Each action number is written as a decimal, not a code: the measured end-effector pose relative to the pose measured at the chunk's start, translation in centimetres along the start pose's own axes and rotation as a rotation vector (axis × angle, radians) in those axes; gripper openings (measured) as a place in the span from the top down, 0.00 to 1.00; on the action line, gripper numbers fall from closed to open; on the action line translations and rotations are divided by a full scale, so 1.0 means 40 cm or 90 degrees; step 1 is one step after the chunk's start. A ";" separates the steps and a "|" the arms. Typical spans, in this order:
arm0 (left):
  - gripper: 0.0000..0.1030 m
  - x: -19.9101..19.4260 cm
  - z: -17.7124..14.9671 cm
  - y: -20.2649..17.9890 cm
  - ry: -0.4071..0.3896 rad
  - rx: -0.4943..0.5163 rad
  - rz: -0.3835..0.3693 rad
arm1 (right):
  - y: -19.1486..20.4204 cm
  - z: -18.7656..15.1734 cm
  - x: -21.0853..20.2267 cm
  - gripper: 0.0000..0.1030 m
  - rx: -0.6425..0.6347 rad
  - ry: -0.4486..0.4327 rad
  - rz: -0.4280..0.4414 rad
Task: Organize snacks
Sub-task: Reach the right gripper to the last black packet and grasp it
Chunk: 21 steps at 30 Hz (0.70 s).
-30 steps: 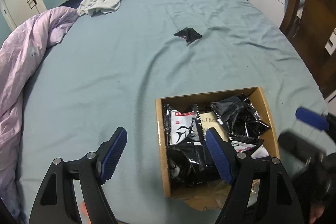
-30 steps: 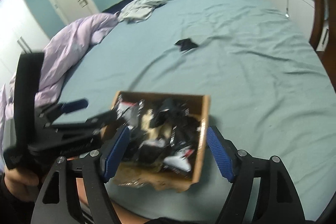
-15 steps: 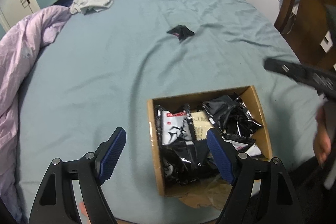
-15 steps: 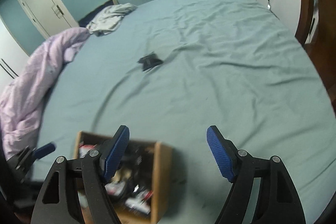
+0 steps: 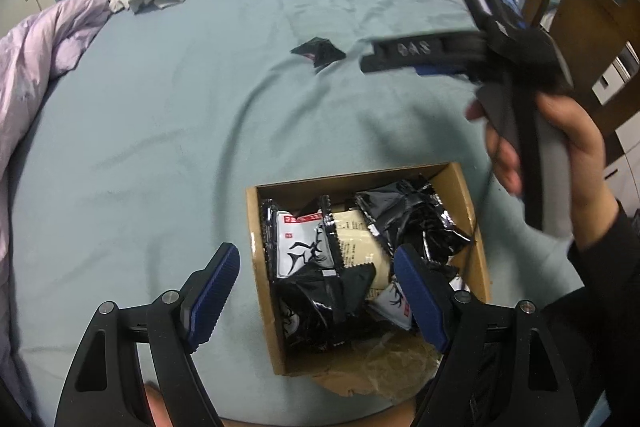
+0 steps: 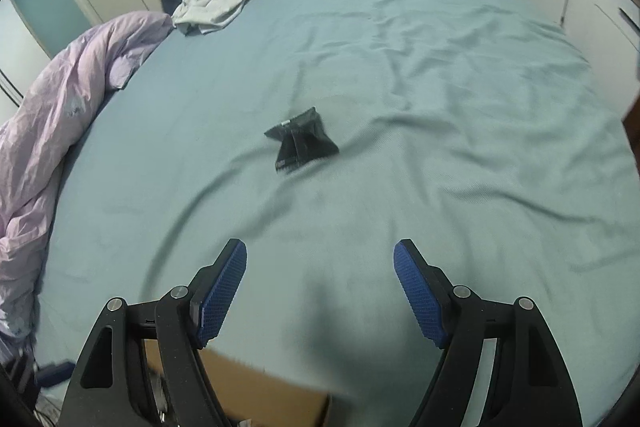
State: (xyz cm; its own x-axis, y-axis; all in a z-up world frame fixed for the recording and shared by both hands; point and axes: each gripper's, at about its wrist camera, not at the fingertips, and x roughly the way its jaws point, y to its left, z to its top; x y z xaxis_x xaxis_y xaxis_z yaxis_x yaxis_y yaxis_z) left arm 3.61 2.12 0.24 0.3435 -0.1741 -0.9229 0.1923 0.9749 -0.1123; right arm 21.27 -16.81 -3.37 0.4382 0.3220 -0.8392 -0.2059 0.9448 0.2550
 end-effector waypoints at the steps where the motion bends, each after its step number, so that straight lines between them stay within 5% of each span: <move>1: 0.22 0.009 0.002 0.008 0.008 -0.008 -0.004 | -0.001 0.021 0.024 0.27 -0.002 0.002 0.003; 11: 0.22 0.074 0.013 0.037 0.068 -0.039 -0.033 | 0.003 0.159 0.237 0.27 0.010 0.010 0.010; 21: 0.22 0.092 0.030 0.049 0.079 -0.053 -0.037 | 0.057 0.183 0.347 0.32 -0.054 -0.025 -0.035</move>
State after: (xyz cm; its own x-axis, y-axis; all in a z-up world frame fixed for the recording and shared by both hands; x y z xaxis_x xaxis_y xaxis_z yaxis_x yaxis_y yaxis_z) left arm 6.37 3.23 -2.94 0.2168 -0.2173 -0.9517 0.1303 0.9726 -0.1924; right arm 33.29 -9.76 -10.90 0.4846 0.2728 -0.8311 -0.2525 0.9533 0.1657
